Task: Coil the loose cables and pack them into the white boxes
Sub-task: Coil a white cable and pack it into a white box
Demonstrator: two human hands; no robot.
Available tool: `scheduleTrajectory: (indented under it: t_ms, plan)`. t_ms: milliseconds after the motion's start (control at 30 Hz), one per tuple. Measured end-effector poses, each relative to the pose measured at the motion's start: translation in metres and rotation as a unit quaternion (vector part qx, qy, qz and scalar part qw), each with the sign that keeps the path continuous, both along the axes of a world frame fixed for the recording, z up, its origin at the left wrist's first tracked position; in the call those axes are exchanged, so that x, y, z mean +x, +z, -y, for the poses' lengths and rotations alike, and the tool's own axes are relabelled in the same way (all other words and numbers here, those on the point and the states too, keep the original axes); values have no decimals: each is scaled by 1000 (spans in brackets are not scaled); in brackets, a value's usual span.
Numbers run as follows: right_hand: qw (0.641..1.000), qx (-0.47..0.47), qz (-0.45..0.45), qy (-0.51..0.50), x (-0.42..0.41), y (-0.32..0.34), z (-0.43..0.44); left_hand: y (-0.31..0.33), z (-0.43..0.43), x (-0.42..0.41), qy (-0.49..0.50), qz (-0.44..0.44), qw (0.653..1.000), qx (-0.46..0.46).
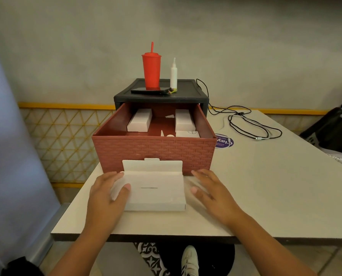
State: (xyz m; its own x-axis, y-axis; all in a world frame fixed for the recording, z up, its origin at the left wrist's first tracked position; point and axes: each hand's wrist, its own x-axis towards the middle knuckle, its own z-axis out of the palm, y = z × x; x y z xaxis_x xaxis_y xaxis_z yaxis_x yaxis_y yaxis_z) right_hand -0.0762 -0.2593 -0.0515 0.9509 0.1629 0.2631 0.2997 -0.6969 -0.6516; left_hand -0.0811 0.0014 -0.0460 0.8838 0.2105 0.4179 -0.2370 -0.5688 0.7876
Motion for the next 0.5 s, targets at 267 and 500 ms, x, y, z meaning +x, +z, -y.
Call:
scheduleTrajectory:
  t_ms: [267,500]
  plan:
    - [975,-111,-68,-183,23,-4,79,27,62,6,-31,155,959,236]
    - [931,-255,-122,-232,44,-5,118,42,152,20,-252,128,936,210]
